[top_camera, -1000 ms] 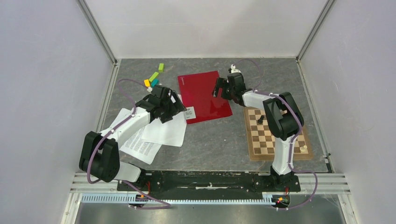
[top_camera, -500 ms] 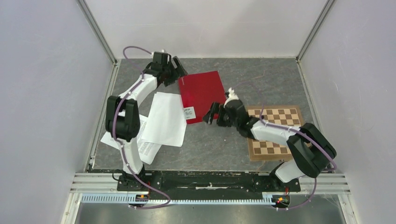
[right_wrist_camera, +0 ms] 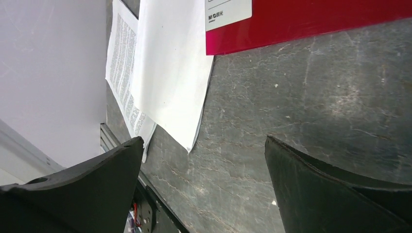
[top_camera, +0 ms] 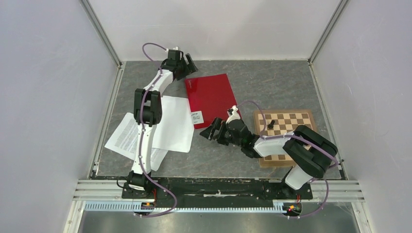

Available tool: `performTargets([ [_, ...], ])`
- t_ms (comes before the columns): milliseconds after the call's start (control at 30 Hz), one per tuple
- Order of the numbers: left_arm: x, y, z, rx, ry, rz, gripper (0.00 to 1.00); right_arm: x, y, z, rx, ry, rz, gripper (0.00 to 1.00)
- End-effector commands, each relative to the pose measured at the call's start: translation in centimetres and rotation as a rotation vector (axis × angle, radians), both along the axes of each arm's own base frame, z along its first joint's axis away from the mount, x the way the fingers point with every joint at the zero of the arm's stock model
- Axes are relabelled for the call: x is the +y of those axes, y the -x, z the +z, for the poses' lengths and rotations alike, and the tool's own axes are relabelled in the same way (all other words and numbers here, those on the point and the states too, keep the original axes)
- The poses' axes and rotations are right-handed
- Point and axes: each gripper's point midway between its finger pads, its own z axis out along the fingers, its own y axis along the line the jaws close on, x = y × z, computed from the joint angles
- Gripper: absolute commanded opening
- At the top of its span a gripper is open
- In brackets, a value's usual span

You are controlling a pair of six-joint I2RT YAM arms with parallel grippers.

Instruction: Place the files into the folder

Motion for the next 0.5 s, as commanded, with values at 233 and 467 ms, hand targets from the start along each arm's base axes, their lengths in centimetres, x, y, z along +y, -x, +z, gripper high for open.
performTargets([
  [233, 0.0, 4.1, -3.6, 0.195, 0.110, 0.062, 0.84, 1.7, -1.1, 0.8, -0.027, -0.134, -0.043, 0.98],
  [467, -0.7, 8.0, -2.1, 0.205, 0.128, 0.043, 0.76, 1.0, -1.7, 0.9, -0.019, -0.195, -0.099, 0.98],
])
